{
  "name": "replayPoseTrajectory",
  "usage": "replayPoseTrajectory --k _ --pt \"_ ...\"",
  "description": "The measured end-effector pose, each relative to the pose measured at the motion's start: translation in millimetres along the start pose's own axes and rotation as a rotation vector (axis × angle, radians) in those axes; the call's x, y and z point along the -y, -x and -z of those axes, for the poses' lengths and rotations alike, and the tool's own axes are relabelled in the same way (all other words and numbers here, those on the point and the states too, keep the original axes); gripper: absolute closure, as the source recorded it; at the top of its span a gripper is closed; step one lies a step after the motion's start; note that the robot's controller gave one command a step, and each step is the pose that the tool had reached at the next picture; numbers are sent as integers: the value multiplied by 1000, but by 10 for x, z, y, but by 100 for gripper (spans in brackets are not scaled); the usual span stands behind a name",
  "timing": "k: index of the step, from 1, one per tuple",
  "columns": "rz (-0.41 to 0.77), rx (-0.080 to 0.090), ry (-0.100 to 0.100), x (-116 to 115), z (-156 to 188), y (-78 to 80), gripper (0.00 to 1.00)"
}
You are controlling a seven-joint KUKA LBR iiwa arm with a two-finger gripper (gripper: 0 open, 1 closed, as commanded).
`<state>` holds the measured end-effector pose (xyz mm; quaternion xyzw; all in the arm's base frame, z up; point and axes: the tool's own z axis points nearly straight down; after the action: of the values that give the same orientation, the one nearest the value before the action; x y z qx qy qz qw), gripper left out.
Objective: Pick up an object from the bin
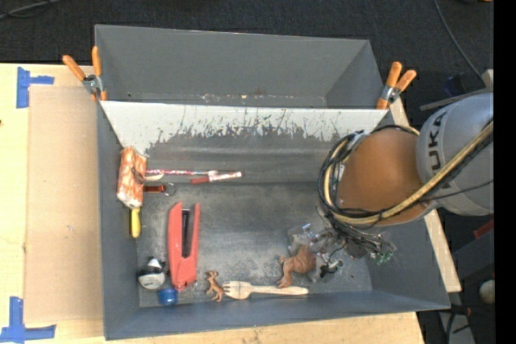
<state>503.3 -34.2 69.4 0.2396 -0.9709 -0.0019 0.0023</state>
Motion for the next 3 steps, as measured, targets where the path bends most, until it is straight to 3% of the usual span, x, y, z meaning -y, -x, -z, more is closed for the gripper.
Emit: replayPoseTrajectory --k 3 --pt "-1 -3 3 -18 249 -8 100"
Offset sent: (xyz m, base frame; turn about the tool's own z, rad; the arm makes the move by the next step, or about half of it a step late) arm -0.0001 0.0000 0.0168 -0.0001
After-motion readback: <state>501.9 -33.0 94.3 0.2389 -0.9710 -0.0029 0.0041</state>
